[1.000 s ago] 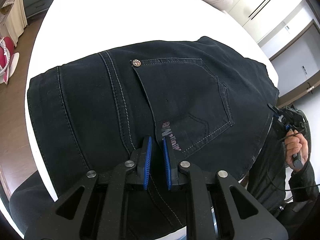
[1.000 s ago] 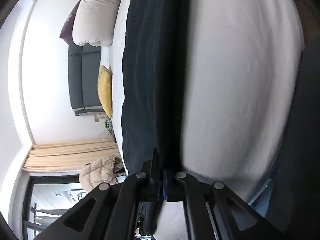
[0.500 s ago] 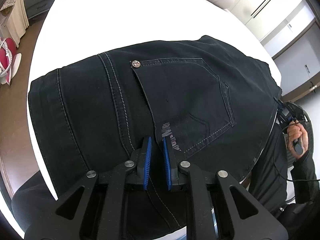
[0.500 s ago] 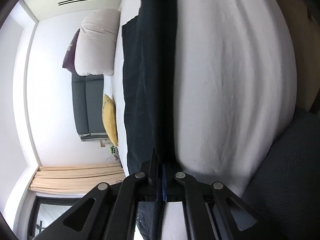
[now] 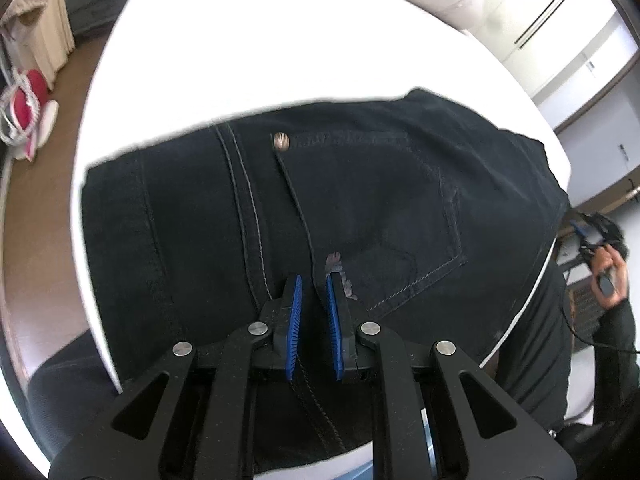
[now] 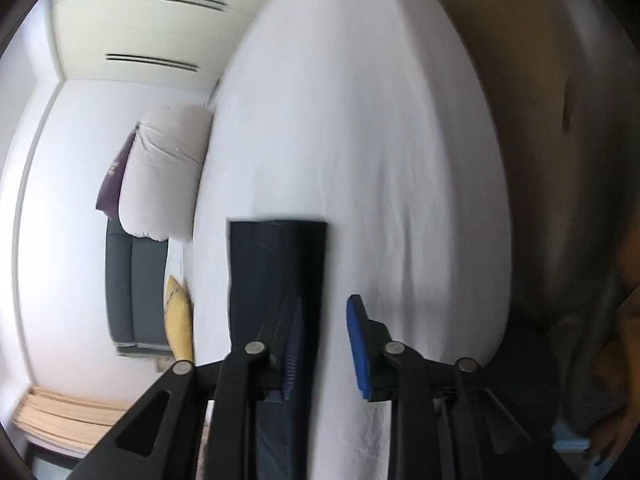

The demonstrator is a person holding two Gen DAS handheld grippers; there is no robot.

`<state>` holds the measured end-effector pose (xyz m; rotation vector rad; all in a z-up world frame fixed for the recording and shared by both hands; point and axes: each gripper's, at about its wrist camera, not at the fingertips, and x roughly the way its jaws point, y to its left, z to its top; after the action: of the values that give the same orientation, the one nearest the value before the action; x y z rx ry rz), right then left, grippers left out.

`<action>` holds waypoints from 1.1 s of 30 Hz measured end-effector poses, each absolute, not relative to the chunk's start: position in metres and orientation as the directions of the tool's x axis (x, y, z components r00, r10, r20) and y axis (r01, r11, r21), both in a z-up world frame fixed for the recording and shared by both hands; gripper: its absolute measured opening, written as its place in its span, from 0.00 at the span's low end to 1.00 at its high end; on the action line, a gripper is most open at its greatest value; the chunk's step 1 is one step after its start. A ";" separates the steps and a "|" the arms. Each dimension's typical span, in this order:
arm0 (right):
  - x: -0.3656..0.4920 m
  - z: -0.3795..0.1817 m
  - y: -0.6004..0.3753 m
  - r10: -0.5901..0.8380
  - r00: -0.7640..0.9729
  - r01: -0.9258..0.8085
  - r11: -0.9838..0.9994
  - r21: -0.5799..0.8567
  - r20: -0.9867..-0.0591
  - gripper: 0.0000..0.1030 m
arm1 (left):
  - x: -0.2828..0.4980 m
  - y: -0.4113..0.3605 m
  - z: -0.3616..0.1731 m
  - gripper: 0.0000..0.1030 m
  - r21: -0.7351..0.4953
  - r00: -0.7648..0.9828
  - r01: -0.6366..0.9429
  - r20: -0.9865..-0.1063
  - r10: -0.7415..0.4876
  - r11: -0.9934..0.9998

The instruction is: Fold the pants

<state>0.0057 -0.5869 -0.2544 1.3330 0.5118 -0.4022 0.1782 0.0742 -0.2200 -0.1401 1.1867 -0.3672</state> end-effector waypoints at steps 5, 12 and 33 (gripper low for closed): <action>0.101 -0.202 -0.488 0.364 0.770 0.324 0.483 0.813 -0.523 0.13 | 0.193 0.049 -0.178 0.12 -0.388 0.394 0.248 -0.797 -0.459 0.888; 0.240 -0.245 -0.317 0.714 0.417 0.196 0.534 0.823 -0.562 0.12 | 0.238 -0.028 -0.211 0.12 -0.416 0.313 0.306 -0.806 -0.503 0.856; 0.205 -0.231 -0.531 0.300 0.788 0.402 0.411 0.818 -0.537 0.06 | 0.245 -0.006 -0.226 0.12 -0.487 0.364 0.229 -0.760 -0.538 0.843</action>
<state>0.2053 -0.5308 -0.2314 1.1724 0.7007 -0.0711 0.2453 -0.0064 -0.2264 -0.3227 1.0938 -0.5043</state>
